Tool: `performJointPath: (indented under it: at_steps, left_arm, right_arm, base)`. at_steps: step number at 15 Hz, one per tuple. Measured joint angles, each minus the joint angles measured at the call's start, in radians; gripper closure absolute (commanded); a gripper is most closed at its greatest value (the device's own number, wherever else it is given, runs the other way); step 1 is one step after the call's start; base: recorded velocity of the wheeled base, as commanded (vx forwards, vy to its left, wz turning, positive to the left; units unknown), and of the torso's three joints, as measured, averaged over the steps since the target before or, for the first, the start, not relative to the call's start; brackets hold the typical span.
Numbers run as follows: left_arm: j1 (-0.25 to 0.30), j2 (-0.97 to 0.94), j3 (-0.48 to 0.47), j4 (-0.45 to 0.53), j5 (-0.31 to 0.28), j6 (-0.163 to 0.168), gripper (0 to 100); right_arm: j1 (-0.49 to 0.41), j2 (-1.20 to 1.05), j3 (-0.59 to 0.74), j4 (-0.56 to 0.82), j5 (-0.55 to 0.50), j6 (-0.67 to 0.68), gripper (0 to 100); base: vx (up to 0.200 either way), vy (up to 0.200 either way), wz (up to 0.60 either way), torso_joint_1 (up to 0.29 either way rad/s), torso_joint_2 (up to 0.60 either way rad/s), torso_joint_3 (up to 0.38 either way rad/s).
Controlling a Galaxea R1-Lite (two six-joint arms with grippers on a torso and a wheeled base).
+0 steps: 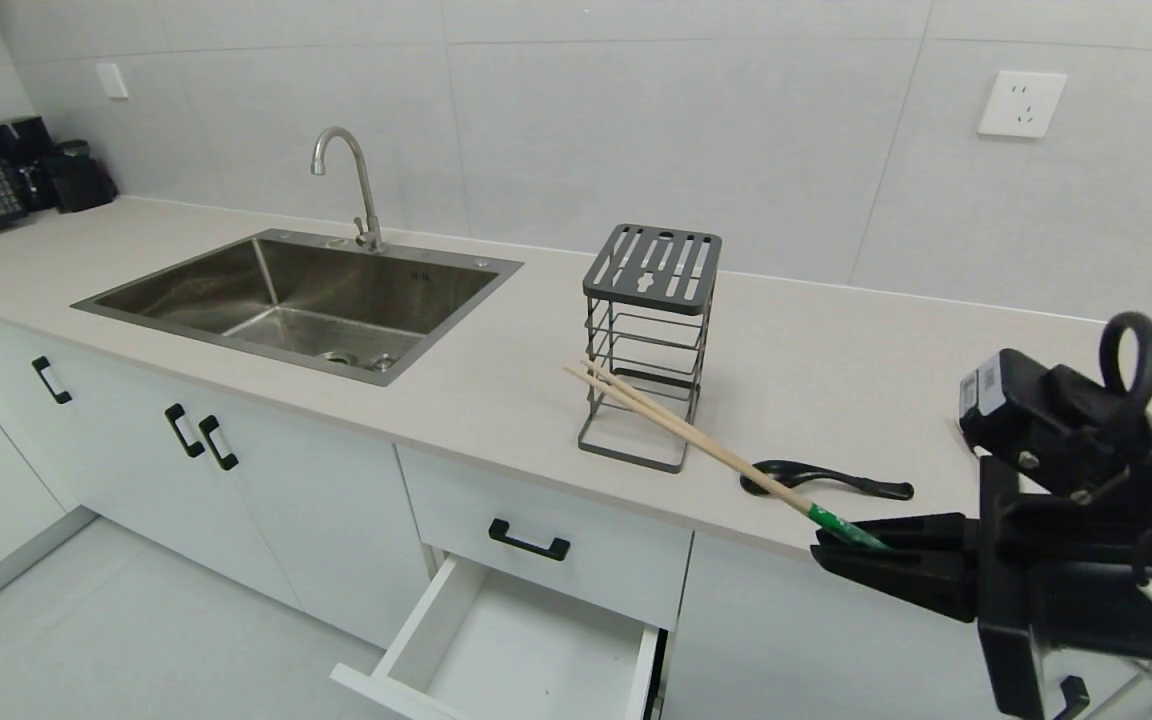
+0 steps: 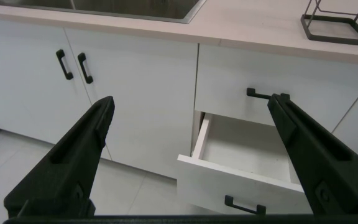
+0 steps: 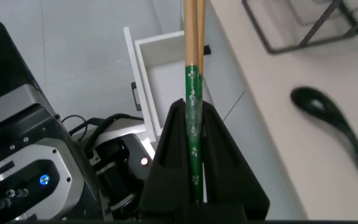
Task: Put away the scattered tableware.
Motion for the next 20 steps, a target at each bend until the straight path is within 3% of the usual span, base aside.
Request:
performJointPath:
  at_steps: [6, 10, 16, 20]
  left_arm:
    - [0.000, 0.000, 0.000, 0.000, 0.000, 0.000, 0]
    - [-0.001, 0.000, 0.000, 0.000, 0.000, 0.000, 0]
    - [0.000, 0.000, 0.000, 0.000, 0.000, 0.000, 0]
    - [0.000, 0.000, 0.000, 0.000, 0.000, 0.000, 0]
  right_arm:
    - [0.184, 0.141, -0.040, -0.039, -0.079, 0.079, 100]
    - [0.212, 0.281, -0.042, -0.165, -0.148, 0.084, 100]
    - [0.285, 0.375, -0.014, -0.174, -0.165, 0.075, 100]
    - [0.313, 0.478, -0.114, -0.180, -0.166, 0.074, 100]
  base:
    - [0.000, 0.000, 0.00, 0.000, 0.00, 0.000]
    - [0.000, 0.000, 0.00, 0.000, 0.00, 0.000]
    - [0.000, 0.000, 0.00, 0.000, 0.00, 0.000]
    - [0.000, 0.000, 0.00, 0.000, 0.00, 0.000]
